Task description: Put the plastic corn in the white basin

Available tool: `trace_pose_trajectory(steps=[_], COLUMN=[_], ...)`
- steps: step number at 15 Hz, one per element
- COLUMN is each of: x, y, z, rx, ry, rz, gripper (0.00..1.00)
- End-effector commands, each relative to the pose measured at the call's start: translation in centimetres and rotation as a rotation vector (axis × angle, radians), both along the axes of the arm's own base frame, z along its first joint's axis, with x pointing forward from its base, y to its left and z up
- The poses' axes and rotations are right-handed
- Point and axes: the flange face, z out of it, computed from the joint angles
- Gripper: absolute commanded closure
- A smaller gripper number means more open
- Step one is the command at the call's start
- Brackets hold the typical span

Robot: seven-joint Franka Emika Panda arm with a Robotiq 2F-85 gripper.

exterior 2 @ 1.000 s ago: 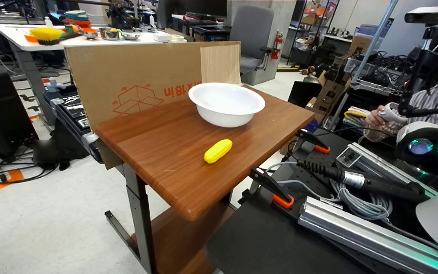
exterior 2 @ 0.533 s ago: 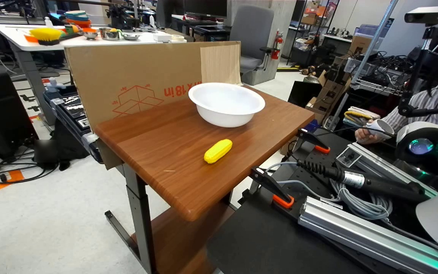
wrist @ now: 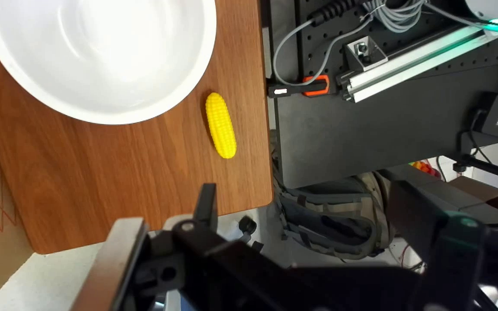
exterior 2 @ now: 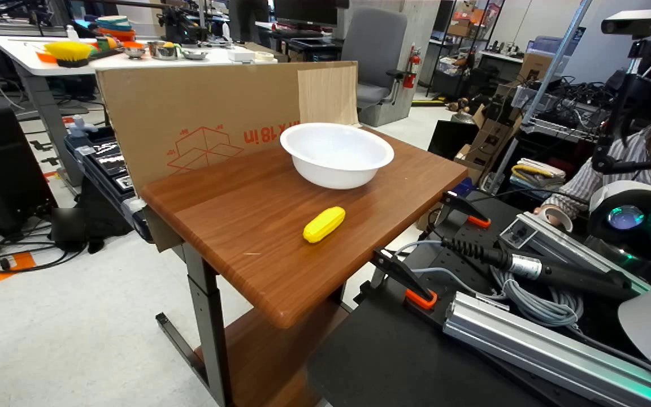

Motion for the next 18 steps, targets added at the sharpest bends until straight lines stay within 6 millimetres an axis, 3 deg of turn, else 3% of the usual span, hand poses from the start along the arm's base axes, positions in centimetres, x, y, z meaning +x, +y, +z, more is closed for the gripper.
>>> trace_pose_trajectory(steps=[1, 9, 13, 14, 15, 18], x=[2.1, 2.4, 0.3, -0.6, 0.5, 0.0], y=[0.3, 1.1, 3.0, 3.4, 2.8, 3.2], z=[-3.6, -11.8, -15.4, -16.1, -15.2, -15.7], rx=[-0.01, -0.032, -0.063, -0.079, -0.058, -0.061], ry=[0.023, 0.101, 0.106, 0.124, 0.135, 0.146], rz=[-0.024, -0.113, -0.066, -0.047, -0.068, -0.061], gripper=[0.0, 0.0, 0.0, 0.0, 0.0, 0.0])
